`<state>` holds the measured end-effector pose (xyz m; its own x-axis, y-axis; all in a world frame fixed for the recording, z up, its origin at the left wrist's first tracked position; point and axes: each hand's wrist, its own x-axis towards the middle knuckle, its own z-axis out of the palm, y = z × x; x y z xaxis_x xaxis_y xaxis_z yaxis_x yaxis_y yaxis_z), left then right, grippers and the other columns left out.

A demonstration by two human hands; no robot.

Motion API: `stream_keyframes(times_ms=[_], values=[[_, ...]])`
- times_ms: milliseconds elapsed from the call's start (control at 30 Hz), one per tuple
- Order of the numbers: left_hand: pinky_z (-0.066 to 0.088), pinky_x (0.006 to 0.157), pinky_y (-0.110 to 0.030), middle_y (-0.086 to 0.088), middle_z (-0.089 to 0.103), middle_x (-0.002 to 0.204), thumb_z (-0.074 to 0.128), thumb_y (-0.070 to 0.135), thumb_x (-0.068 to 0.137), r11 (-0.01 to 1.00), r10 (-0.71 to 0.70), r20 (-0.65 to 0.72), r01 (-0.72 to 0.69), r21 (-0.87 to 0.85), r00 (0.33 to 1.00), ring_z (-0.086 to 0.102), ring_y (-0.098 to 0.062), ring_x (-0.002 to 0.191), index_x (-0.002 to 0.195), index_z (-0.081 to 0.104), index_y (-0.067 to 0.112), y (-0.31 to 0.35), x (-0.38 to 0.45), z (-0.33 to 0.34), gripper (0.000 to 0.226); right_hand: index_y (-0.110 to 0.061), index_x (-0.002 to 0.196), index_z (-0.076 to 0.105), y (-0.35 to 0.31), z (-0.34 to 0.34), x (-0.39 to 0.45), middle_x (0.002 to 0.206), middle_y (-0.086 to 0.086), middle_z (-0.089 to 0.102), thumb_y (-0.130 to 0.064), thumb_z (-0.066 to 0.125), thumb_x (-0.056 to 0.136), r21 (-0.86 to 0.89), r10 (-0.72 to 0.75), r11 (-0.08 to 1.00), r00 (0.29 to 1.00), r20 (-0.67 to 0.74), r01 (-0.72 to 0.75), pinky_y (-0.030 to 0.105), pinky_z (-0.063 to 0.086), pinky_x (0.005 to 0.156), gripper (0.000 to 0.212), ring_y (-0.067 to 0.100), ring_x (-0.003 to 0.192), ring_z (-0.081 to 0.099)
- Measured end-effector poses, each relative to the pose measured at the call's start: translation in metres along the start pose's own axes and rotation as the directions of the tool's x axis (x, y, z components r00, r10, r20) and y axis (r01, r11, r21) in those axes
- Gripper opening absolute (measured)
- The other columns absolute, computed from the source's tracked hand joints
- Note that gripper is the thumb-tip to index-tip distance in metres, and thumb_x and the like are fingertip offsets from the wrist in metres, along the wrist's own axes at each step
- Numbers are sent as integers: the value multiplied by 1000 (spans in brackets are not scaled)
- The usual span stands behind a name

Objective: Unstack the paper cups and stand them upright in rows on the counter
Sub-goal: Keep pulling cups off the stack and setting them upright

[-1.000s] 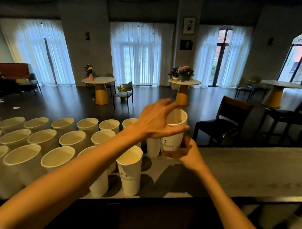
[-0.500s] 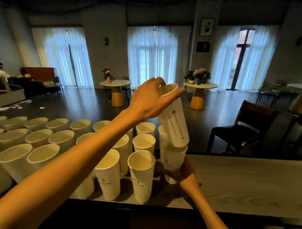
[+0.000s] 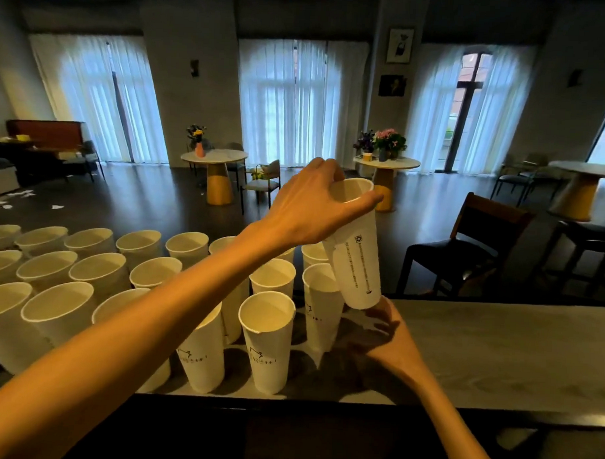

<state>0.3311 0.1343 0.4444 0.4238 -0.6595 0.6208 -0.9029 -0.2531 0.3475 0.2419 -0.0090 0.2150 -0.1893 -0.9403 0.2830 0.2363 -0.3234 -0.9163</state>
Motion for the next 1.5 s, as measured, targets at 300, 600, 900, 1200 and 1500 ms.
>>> stream_keyframes(times_ms=[300,600,900,1200,1500], values=[[51,71,-40,0,53,105,48,77,85,970,230,198,-241,31,953,55,-20,84,105,53,17,44,-29,58,63,-14,129,48,-98,-67,9,107,-8,58,-6,88,63,-239,178,971,601,779,23,10,50,65,78,10,104,58],[38,56,-28,-1,51,89,42,66,95,871,440,130,-457,181,889,46,-16,72,95,56,15,33,-38,56,53,-14,126,53,-94,-57,-6,108,-5,63,-14,90,65,-223,164,975,654,738,8,13,52,61,71,8,95,61],[45,61,-32,-1,52,97,39,71,93,907,300,109,-319,274,948,51,-18,72,108,54,16,29,-39,35,60,-28,121,53,-62,-41,-52,111,-14,63,-32,93,56,-165,111,986,752,649,-2,21,53,82,77,-2,100,60],[55,73,-34,1,60,104,35,76,84,943,272,-111,-242,229,956,58,-17,86,106,65,18,42,-3,-28,69,-35,128,47,-23,-43,-91,120,-14,59,-42,92,46,-215,264,964,684,680,-158,40,54,96,95,13,116,56],[57,74,-37,0,61,107,39,73,85,955,259,-152,-230,185,954,60,-18,88,109,64,17,40,-8,-28,66,-53,114,40,-10,-39,-108,119,-16,56,-23,94,57,-249,265,961,676,688,-124,45,52,99,84,15,118,55]])
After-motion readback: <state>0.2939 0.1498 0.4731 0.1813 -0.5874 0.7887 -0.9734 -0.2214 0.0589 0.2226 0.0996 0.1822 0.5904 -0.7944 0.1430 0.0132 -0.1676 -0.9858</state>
